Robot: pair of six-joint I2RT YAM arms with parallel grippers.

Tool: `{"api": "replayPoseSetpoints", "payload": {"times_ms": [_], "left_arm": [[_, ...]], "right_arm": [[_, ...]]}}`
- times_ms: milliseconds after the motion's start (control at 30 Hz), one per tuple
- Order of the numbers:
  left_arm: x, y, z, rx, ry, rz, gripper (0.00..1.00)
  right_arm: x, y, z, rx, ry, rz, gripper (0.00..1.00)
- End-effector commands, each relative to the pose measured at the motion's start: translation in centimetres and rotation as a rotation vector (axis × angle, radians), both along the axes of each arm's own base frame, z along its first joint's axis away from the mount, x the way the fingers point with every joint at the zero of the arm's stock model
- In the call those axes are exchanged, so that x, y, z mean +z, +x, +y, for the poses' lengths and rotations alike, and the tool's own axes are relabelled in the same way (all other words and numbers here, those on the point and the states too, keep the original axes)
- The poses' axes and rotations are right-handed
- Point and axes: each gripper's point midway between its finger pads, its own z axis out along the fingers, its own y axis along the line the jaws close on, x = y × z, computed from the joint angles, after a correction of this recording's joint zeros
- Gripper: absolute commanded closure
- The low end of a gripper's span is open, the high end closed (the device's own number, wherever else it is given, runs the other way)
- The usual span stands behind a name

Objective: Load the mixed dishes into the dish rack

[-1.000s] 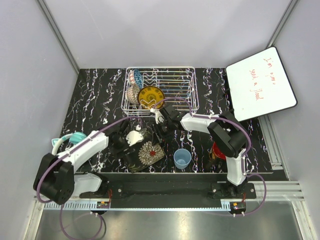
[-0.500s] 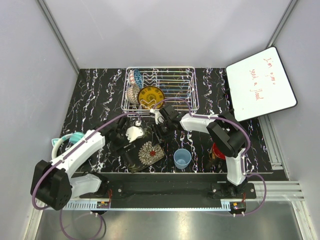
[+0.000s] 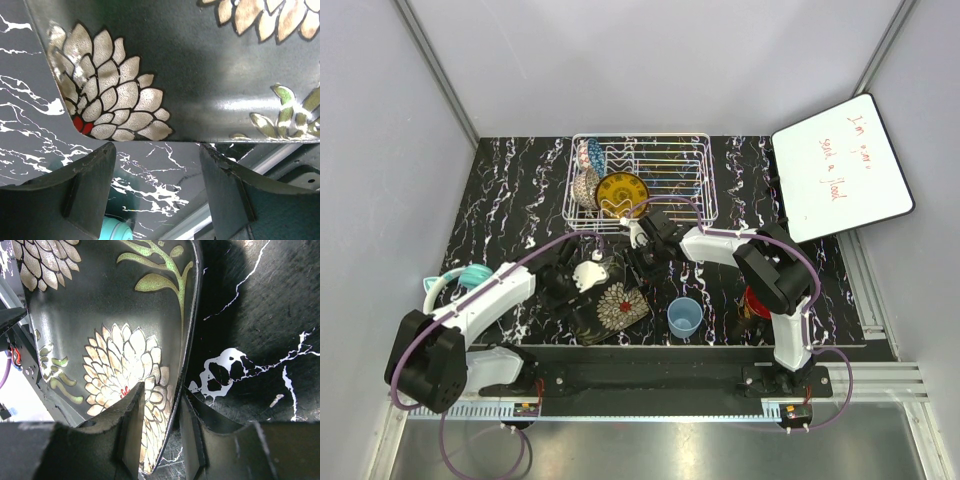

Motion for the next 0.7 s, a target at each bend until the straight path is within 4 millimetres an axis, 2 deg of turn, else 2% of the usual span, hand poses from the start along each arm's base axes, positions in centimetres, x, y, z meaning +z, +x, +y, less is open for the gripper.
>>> {"api": "replayPoseSetpoints", "payload": {"times_ms": [0,100,167,367,667], "left_arm": [[1.5,1.2,-1.6,-0.005,-0.074,-0.044,0.29],[2.5,1.4,-2.2,-0.016,-0.107,-0.061,0.29],[2.4,1.4,-2.2,-0.011,-0.106,-0.056,0.29],[1.2,1.3,-2.4,0.005,-0.109,-0.028,0.29],[-1.1,0.6,-1.3,0.000,-0.054,-0.016,0.29]], "right_arm": [[0.3,0.0,0.5,0.007,0.022,-0.011,0.59],[0.2,-0.1,0.5,0.006,0.020,-0.010,0.59],[0.2,-0.2,0.5,0.006,0.020,-0.007,0.59],[0.3,-0.2,0.4,0.005,0.019,-0.011,0.59],[0.5,-0.1,0.4,-0.003,0.019,-0.015,0.60]]}}
